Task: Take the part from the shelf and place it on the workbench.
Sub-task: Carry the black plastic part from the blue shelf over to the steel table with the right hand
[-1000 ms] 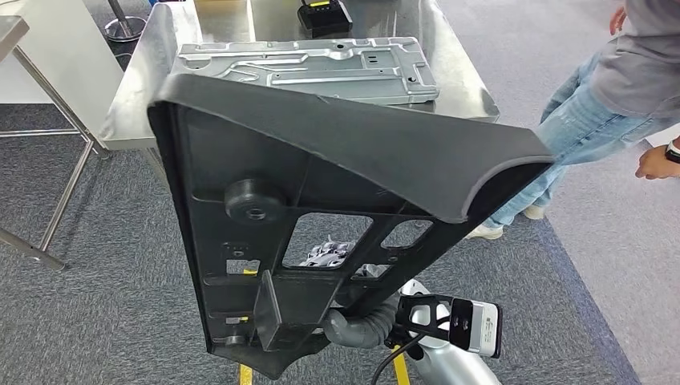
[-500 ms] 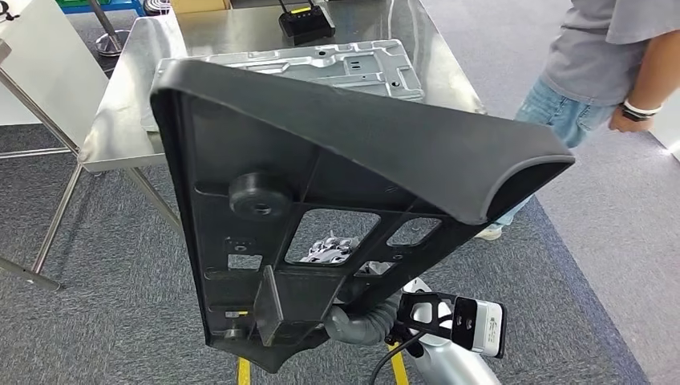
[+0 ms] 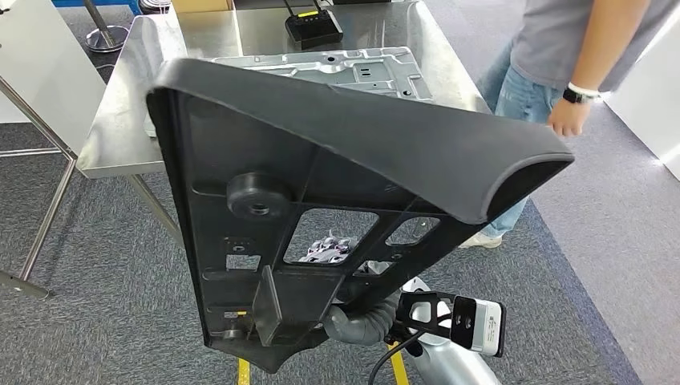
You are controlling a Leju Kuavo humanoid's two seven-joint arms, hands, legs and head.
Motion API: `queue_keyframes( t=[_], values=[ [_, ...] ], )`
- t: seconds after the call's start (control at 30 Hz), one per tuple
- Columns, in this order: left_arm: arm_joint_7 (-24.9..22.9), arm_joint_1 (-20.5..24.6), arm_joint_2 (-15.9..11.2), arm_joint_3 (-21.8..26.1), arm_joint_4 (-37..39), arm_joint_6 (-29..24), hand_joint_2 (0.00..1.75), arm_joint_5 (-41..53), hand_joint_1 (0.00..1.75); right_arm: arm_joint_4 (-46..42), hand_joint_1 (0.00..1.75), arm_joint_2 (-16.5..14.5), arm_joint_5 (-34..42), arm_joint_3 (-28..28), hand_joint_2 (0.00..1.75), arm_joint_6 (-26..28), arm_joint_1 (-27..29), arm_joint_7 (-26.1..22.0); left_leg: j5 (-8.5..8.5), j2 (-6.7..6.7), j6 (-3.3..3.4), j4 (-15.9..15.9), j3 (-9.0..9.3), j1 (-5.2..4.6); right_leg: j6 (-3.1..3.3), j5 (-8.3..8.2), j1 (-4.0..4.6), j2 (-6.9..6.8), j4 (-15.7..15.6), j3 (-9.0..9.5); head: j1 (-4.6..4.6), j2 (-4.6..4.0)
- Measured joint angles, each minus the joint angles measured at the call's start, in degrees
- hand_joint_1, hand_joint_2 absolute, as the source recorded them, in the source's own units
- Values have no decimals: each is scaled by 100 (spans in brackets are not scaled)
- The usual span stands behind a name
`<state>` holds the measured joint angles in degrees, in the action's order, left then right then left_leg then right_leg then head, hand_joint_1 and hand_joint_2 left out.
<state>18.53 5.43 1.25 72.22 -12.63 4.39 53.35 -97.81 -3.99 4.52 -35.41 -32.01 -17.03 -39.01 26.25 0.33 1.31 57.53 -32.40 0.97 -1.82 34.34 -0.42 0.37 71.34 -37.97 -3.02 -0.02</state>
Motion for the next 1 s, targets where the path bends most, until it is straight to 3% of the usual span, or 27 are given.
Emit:
queue_keyframes(
  t=[0.03,0.07,0.1,0.17,0.23,0.3,0.4,0.43,0.5,0.53,0.57,0.6,0.67,0.73,0.8,0.9,0.93,1.0],
  values=[
    [-1,-2,0,0,0,0,0,0,0,18,175,1,8,0,175,-2,2,0,28,-1,4,1,29,-2,-6,14,-4,-1,256,-200,0,0],
    [-1,-4,0,0,0,0,0,0,0,36,175,1,19,0,175,-7,2,0,63,-6,-1,1,71,-2,-4,-97,-7,-2,297,-299,0,0],
    [-2,-5,0,0,0,0,0,0,0,50,175,1,29,0,175,-14,0,0,102,-14,-12,1,127,-2,8,-325,-10,-3,93,-271,0,0],
    [-2,-6,2,0,1,0,0,-1,0,69,175,1,46,0,175,-30,-8,0,193,-30,-50,-1,245,-6,62,-849,2,-11,-686,7,0,0],
    [-2,2,7,0,2,0,0,-2,0,89,175,-2,55,0,175,-44,-25,0,262,-35,-108,-1,295,-18,119,-1039,38,-19,-1213,213,2,0],
    [-3,13,10,0,2,0,0,-2,0,109,175,-6,61,0,175,-58,-39,0,294,-27,-173,-26,313,-26,165,-988,62,-11,-1310,246,3,0],
    [-1,28,13,-1,1,3,0,-3,0,120,175,-33,71,0,175,-80,-57,0,416,-17,-257,135,298,-15,251,-951,18,-6,-1405,369,2,0],
    [0,29,11,-2,0,4,0,-4,0,125,175,-46,76,0,175,-84,-66,0,534,-18,-278,404,166,-10,277,-932,7,-9,-1434,423,2,0],
    [1,19,4,-1,0,4,0,-6,0,147,175,-59,85,0,175,-84,-74,0,817,-19,-309,1200,-302,-9,315,-872,13,-12,-1443,494,2,0],
    [-1,7,2,-1,0,4,0,-7,0,164,175,-60,86,0,175,-85,-70,0,873,-19,-323,1526,-535,-7,321,-838,16,-7,-1442,528,2,0],
    [-2,-5,1,0,0,4,0,-7,0,182,175,-60,86,0,175,-85,-65,0,810,-19,-329,1659,-681,-5,321,-804,18,0,-1440,569,2,0],
    [-3,-13,1,0,0,4,0,-7,0,196,175,-60,86,0,175,-86,-62,0,620,-19,-328,1559,-716,-3,315,-765,19,9,-1437,621,1,0],
    [-3,-18,-2,0,0,4,0,-7,0,209,175,-62,86,0,175,-87,-61,0,69,-18,-304,805,-484,0,288,-675,18,19,-1434,742,1,0],
    [-1,-14,-5,0,0,4,0,-6,0,211,175,-64,85,0,175,-90,-63,0,-205,-22,-255,180,-226,-23,235,-594,36,27,-1427,824,2,0],
    [2,-14,-5,0,0,4,0,-4,0,212,175,-64,85,0,175,-90,-63,0,-174,-32,-191,56,-158,-54,172,-552,47,36,-1442,851,2,0],
    [10,-17,-3,0,0,4,0,-1,0,196,175,-66,83,2,175,-90,-63,0,-148,-35,-86,-2,-98,-20,80,-450,44,26,-1336,837,2,0],
    [13,-15,-3,0,0,4,0,-1,0,191,175,-67,79,3,175,-90,-61,0,-137,-33,-53,-24,-63,-5,56,-337,41,20,-1102,725,2,0],
    [18,-15,-10,0,0,11,0,-7,0,188,175,-64,59,8,175,-83,-35,0,-91,-27,-6,-33,-16,-9,27,-35,18,13,-311,267,2,0]
  ],
)
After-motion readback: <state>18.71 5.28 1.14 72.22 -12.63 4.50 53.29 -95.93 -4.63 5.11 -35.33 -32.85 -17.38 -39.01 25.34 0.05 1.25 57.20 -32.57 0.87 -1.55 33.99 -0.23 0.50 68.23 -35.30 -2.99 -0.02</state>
